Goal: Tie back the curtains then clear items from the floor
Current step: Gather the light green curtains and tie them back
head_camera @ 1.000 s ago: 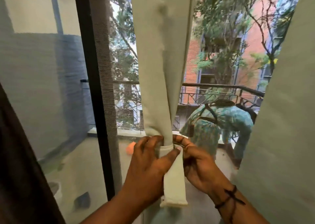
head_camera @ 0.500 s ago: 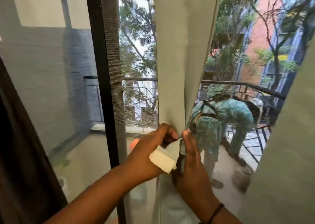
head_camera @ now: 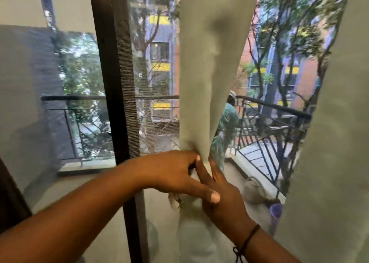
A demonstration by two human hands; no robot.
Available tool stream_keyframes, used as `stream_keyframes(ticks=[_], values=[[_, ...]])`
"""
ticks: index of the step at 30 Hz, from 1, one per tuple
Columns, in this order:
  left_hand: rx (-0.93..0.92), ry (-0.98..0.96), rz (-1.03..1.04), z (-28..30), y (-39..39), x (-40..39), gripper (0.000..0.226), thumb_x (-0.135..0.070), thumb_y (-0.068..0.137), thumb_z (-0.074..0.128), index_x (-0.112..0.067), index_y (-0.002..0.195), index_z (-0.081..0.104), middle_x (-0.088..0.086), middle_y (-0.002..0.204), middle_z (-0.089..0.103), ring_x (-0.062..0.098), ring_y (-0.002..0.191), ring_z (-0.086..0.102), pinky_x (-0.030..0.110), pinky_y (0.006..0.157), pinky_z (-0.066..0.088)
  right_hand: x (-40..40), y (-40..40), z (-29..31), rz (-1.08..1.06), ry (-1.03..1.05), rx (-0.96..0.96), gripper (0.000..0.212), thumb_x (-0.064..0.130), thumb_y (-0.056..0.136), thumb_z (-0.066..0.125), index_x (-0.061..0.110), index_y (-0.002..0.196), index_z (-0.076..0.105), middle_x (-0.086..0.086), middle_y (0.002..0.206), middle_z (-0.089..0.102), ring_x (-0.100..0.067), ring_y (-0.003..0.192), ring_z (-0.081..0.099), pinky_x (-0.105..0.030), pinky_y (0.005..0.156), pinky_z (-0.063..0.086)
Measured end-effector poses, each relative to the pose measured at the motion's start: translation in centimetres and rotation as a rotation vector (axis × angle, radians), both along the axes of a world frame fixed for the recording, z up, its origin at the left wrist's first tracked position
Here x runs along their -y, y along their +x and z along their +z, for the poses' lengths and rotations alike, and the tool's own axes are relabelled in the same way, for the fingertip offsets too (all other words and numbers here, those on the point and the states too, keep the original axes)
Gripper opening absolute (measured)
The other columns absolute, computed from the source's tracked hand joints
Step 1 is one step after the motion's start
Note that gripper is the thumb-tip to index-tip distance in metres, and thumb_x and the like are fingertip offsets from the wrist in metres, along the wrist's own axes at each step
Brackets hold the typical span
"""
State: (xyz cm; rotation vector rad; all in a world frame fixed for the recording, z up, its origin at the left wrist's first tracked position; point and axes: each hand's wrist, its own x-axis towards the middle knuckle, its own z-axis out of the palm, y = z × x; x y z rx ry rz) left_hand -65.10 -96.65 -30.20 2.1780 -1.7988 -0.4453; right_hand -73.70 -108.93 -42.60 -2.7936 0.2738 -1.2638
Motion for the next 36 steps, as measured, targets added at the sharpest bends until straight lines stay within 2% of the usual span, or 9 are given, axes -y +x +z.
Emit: stream_keyframes(ticks=[3,7,12,15,18,22,25,30,36], values=[[0.069,-0.133,0.045,-1.7,1.9,0.7,0.035,-0.053,0.071,0.074,-0.023,0.083,0.061,-0.001,0.077,0.061,0.015,0.07,0.057,0.034,0.066,0.048,-0.9,0.3,-0.4,-0.099,-0.028,0.008,0.082,0.026,0.078,0.04,0.032,0.15,0.001,-0.018,0.134,0.054,-0.016,0.035,0.05,-0.017,0.032,0.026],[0.109,-0.192,-0.049,-2.6,4.1,0.7,0.017,-0.035,0.084,0.067,-0.027,0.073,0.056,-0.014,0.07,0.044,0.009,0.075,0.044,0.025,0.064,0.035,-1.2,0.2,-0.2,-0.1,-0.006,-0.036,0.079,0.027,0.082,0.038,0.037,0.149,-0.005,-0.012,0.149,0.03,-0.023,0.043,0.057,-0.025,0.033,0.043],[0.241,-0.241,-0.077,-3.7,6.2,1.1,0.022,-0.037,0.092,0.054,-0.021,0.106,0.059,-0.004,0.081,0.055,0.001,0.059,0.045,0.026,0.069,0.046,-1.7,-0.8,1.9,0.021,0.113,-0.13,0.07,0.039,0.087,0.039,0.053,0.144,0.0,-0.004,0.16,0.003,-0.027,0.109,0.061,-0.038,0.081,0.055],[0.247,-0.317,-0.073,-4.3,6.5,1.5,0.015,-0.032,0.092,0.055,-0.021,0.1,0.061,-0.001,0.09,0.064,0.009,0.071,0.056,0.027,0.067,0.045,-3.4,-1.1,2.0,-0.079,0.026,0.121,0.052,0.04,0.082,0.059,0.04,0.133,0.044,-0.004,0.143,0.035,-0.019,0.106,0.055,-0.029,0.088,0.048],[0.02,-0.302,0.001,-4.3,5.7,2.6,0.007,-0.021,0.086,0.061,-0.017,0.088,0.066,0.002,0.077,0.065,-0.003,0.05,0.054,0.025,0.055,0.045,-4.3,-0.2,0.6,-0.19,-0.023,0.148,0.03,0.044,0.083,0.059,0.029,0.108,0.055,0.0,0.1,0.056,-0.018,0.083,0.055,-0.027,0.071,0.046],[-0.139,-0.186,0.053,-3.1,4.8,4.7,0.006,-0.02,0.082,0.068,-0.015,0.079,0.07,0.006,0.072,0.069,0.01,0.052,0.057,0.023,0.053,0.048,-3.9,1.1,0.3,-0.189,0.568,0.098,0.038,0.064,0.073,0.055,0.027,0.078,0.06,0.006,0.066,0.063,-0.009,0.061,0.059,-0.029,0.059,0.047],[-0.161,-0.118,0.04,-2.4,3.7,6.0,0.013,-0.02,0.082,0.068,-0.007,0.082,0.072,0.015,0.072,0.066,0.016,0.052,0.055,0.023,0.05,0.046,-2.7,1.0,1.4,-0.181,0.889,0.182,0.039,0.044,0.075,0.066,0.016,0.05,0.055,0.0,0.05,0.058,-0.011,0.047,0.051,-0.033,0.054,0.045],[-0.169,-0.116,0.06,-2.4,1.3,8.1,0.024,-0.024,0.08,0.071,0.001,0.083,0.07,0.01,0.069,0.059,0.019,0.061,0.051,0.03,0.061,0.044,-1.1,-1.5,3.1,0.19,1.77,0.035,0.026,0.029,0.089,0.058,0.005,0.088,0.067,-0.015,0.082,0.072,-0.025,0.071,0.07,-0.033,0.063,0.059],[-0.121,-0.117,0.065,-2.3,-0.9,10.5,0.023,-0.03,0.081,0.071,-0.007,0.082,0.072,0.007,0.072,0.064,0.015,0.06,0.054,0.026,0.058,0.043,1.6,-4.6,3.2,0.353,1.849,0.029,0.011,0.017,0.089,0.059,0.007,0.09,0.063,-0.008,0.061,0.069,-0.018,0.056,0.068,-0.025,0.051,0.055]])
